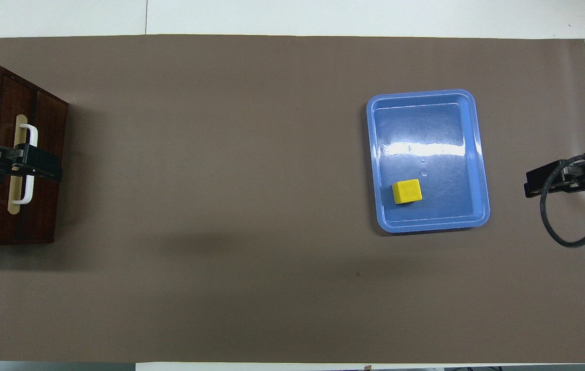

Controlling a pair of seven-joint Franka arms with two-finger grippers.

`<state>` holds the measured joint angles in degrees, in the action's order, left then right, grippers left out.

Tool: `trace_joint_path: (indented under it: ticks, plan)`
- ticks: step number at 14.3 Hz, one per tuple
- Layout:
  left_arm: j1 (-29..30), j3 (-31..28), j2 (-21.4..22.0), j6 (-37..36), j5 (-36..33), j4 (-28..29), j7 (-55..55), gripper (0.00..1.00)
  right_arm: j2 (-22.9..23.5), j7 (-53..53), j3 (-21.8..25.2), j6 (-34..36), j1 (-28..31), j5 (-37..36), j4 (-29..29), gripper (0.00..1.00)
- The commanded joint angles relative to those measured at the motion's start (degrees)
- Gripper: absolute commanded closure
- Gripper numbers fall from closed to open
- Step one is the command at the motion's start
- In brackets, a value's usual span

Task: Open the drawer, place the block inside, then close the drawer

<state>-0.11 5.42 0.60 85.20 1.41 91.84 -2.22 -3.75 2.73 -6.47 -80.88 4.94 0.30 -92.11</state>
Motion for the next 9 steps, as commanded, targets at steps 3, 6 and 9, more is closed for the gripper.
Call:
trace_joint_path:
  ticks: [3, 6, 9]
  plan:
    - [0.5, -0.4, 1.6, -0.1, 0.7, 1.5, -0.4, 0.00, -0.6, -1.6, -0.4, -0.8, 1.0, 0.9, -0.4, 0.00]
    - [0.5, -0.4, 1.6, -0.1, 0.7, 1.5, -0.4, 0.00, -0.6, -4.1, -0.3, -0.7, 1.0, 0.9, -0.5, 0.00]
    - [0.5, -0.4, 1.6, -0.1, 0.7, 1.5, -0.4, 0.00, -0.7, -3.9, -0.3, -0.2, 1.0, 1.0, -0.5, 0.00]
